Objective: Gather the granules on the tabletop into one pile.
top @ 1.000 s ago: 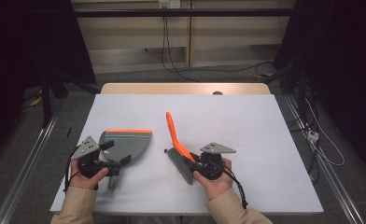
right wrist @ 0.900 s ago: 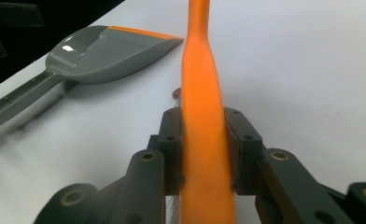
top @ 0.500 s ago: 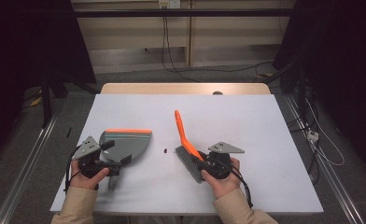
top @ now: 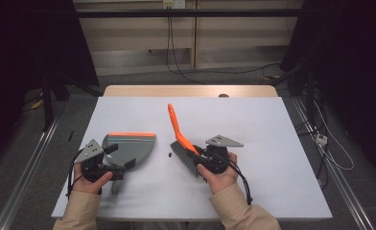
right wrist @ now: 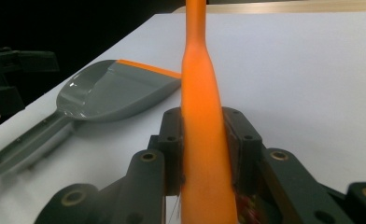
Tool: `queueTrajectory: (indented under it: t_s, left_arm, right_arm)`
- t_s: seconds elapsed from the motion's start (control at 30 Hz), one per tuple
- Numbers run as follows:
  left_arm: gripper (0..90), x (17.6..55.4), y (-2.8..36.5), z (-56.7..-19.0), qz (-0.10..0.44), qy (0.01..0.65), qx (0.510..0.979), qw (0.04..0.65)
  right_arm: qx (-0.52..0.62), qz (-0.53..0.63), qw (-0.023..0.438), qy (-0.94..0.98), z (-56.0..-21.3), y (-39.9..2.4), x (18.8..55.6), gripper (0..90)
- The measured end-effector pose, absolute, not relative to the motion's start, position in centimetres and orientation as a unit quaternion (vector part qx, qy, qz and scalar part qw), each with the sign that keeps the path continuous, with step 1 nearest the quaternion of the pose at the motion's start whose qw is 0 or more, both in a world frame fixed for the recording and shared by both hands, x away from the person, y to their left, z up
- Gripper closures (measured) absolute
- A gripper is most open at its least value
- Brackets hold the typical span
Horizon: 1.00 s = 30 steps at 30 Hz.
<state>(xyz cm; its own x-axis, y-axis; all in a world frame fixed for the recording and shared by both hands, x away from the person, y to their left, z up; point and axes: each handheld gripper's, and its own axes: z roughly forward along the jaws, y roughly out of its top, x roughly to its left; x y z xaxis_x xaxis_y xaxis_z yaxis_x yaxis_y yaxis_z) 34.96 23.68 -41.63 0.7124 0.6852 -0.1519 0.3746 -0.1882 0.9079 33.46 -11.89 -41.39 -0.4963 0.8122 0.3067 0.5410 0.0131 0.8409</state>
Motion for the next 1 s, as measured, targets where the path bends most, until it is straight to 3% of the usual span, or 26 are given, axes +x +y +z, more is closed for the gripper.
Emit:
queueTrajectory:
  t_s: [0.33, 1.0]
  left_arm:
    - [5.7, 34.9, 23.8, -41.7, 0.145, 0.349, 0.758, 0.532]
    - [5.7, 34.9, 23.5, -41.6, 0.148, 0.345, 0.760, 0.531]
  right_arm:
    - [0.491, 0.494, 0.111, 0.709, -43.2, -7.4, 35.5, 71.5]
    - [0.538, 0.479, 0.136, 0.680, -43.5, -13.8, 33.2, 71.4]
